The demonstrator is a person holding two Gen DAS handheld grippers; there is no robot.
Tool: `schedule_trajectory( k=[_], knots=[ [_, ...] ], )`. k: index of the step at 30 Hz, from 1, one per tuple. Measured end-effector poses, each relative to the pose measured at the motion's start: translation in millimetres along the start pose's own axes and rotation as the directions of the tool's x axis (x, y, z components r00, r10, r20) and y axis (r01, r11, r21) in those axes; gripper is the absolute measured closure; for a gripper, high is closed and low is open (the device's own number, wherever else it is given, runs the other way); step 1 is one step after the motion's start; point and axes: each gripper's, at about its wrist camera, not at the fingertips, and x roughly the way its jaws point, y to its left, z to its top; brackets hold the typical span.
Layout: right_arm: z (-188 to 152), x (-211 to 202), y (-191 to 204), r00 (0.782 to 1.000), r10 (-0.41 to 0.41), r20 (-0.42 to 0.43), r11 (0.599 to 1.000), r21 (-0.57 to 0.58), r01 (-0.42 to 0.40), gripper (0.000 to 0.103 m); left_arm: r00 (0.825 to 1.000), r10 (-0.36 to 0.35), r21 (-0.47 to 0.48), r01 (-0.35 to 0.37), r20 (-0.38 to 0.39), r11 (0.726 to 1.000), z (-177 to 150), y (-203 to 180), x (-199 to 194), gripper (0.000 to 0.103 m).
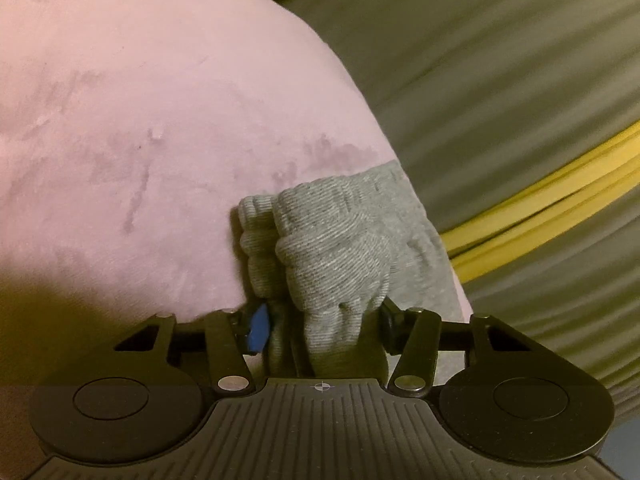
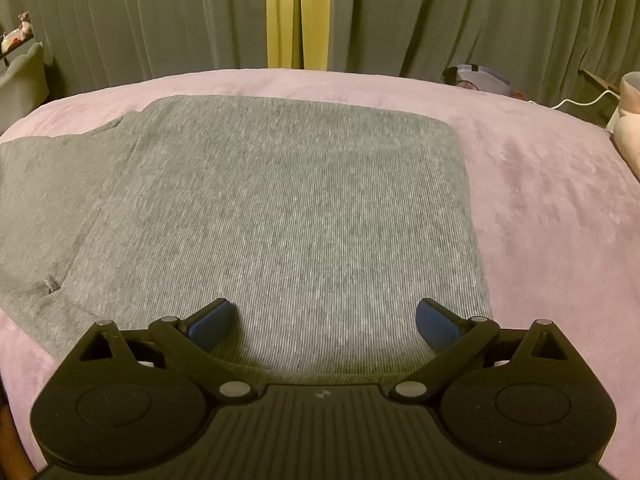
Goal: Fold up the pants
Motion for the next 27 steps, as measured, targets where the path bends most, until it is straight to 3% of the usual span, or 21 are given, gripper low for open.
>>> schedule_trajectory(
  k=[1,3,5,7,8,9,12,14,17,20,22,25,27],
  knots=[
    [0,0,0,1.000,-0.001,0.000,1.000,-0.002,0.001,0.004,1.000,0.001,0.002,-0.001,-0.004,1.000,1,-2,3,0.034],
    [0,1,0,1.000,-0.001,0.000,1.000,-0.001,0.001,0.004,1.000,-0.015,0.016,0.016,-0.015,1.000,3,-9,10,0.012],
    [1,0,0,1.000,0.000,0.000,1.000,0.001,0.000,0.004,1.000,0.017,0.046,-0.016,-0.014,0.999,2,-20,17,0.012],
    [1,0,-1,1.000,0.001,0.002,1.000,0.002,-0.001,0.004,0.994,0.111,0.101,-0.112,0.012,0.989,-1,-34,20,0.044],
    [1,0,-1,1.000,0.003,0.004,1.000,0.005,-0.003,0.004,0.995,0.104,0.111,-0.104,0.009,0.988,-1,-36,19,0.061],
    [1,-1,-1,1.000,0.004,0.007,1.000,0.008,-0.004,0.004,0.997,0.076,0.094,-0.076,0.010,0.993,-2,-37,15,0.067],
    [1,-6,-5,0.999,0.020,0.031,0.999,0.033,-0.021,0.004,0.998,0.027,0.146,-0.034,0.050,0.989,-4,-51,-2,0.074],
    [2,-8,-10,0.998,0.033,0.047,0.997,0.063,-0.036,0.004,0.997,0.008,0.236,-0.027,0.082,0.971,-9,-72,-16,0.075],
    [3,-12,-17,0.997,0.043,0.068,0.992,0.114,-0.050,0.004,0.989,-0.087,0.351,0.038,0.123,0.935,-20,-112,-44,0.075],
    [3,-17,-26,0.994,0.050,0.101,0.984,0.167,-0.066,0.004,0.975,-0.186,0.476,0.107,0.122,0.873,-42,-160,-66,0.075],
    [3,-21,-33,0.991,0.050,0.124,0.975,0.209,-0.076,0.004,0.964,-0.251,0.554,0.163,0.085,0.816,-68,-193,-76,0.075],
    [2,-26,-44,0.987,0.053,0.152,0.958,0.271,-0.093,0.004,0.951,-0.309,0.668,0.230,0.000,0.707,-118,-236,-77,0.075],
    [1,-28,-50,0.985,0.052,0.162,0.946,0.307,-0.101,0.004,0.950,-0.305,0.731,0.260,-0.075,0.631,-160,-256,-68,0.075]
  ],
)
